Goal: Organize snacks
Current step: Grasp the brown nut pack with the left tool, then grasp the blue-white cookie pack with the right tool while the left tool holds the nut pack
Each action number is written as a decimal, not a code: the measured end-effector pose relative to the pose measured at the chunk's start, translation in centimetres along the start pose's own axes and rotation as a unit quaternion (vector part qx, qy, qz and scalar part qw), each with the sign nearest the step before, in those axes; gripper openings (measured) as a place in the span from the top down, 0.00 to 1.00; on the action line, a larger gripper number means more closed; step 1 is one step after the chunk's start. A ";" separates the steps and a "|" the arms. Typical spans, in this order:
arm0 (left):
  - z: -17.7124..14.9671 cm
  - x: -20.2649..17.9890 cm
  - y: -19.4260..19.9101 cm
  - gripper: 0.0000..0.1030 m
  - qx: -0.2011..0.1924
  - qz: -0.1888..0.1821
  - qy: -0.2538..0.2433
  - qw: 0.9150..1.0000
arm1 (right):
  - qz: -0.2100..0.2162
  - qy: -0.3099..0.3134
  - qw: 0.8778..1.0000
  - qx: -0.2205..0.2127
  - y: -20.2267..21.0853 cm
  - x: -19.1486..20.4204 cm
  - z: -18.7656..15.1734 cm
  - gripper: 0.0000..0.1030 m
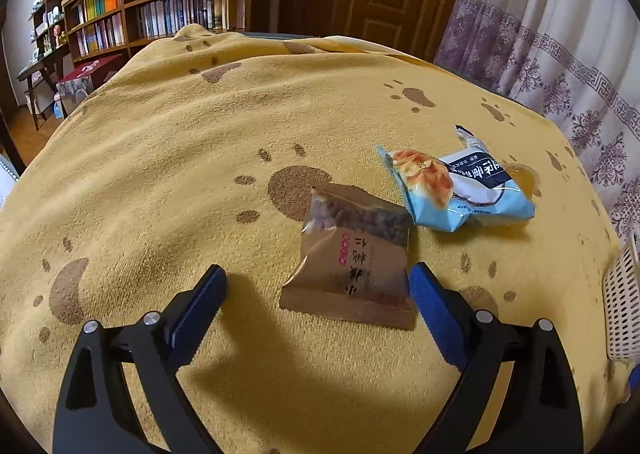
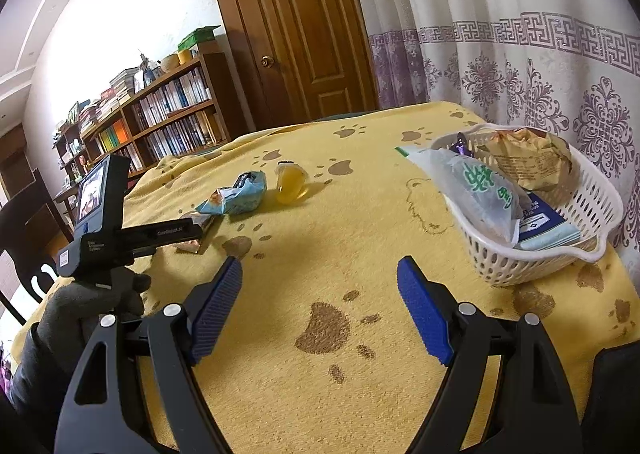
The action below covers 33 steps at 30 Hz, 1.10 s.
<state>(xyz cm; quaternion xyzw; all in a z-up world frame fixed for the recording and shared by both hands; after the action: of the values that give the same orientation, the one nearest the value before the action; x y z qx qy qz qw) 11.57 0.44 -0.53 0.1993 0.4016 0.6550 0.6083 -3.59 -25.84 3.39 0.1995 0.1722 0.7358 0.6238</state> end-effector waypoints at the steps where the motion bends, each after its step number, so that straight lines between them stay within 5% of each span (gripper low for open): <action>1: 0.1 -0.1 0.0 0.11 0.000 0.000 -0.001 1.000 | 0.001 0.002 1.000 0.001 0.0 0.1 0.0 0.21; 6: 0.9 -1.0 -0.9 0.12 0.006 -0.003 -0.023 1.000 | 0.004 0.008 1.000 0.008 -0.3 0.5 -0.2 0.21; 10: 1.0 -1.6 -1.3 0.35 0.000 0.005 -0.052 0.999 | 0.008 0.004 1.000 0.018 -0.8 0.5 -0.2 0.21; 13: 1.0 -1.3 -0.9 0.40 -0.005 -0.011 -0.052 0.999 | 0.019 0.000 0.999 0.030 -1.6 0.6 0.1 0.21; 33: 3.5 3.6 5.3 0.41 -0.097 -0.021 0.031 0.995 | 0.071 0.033 0.992 0.098 -13.3 5.3 5.8 0.18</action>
<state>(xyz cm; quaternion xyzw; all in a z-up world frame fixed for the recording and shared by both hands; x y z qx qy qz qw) 10.17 5.17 4.84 0.1101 0.3592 0.6836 0.6257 9.91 -18.40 2.17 0.2466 0.2494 0.7643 0.5412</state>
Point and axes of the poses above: each gripper's, at about its wrist camera, not at the fingertips, and y roughly against the way its jaws point, x to its left, z to its top, the point moved 3 cm from there along -y, roughly the way its jaws point, and after that the axes turned 11 degrees about y, right-handed, at the moved point
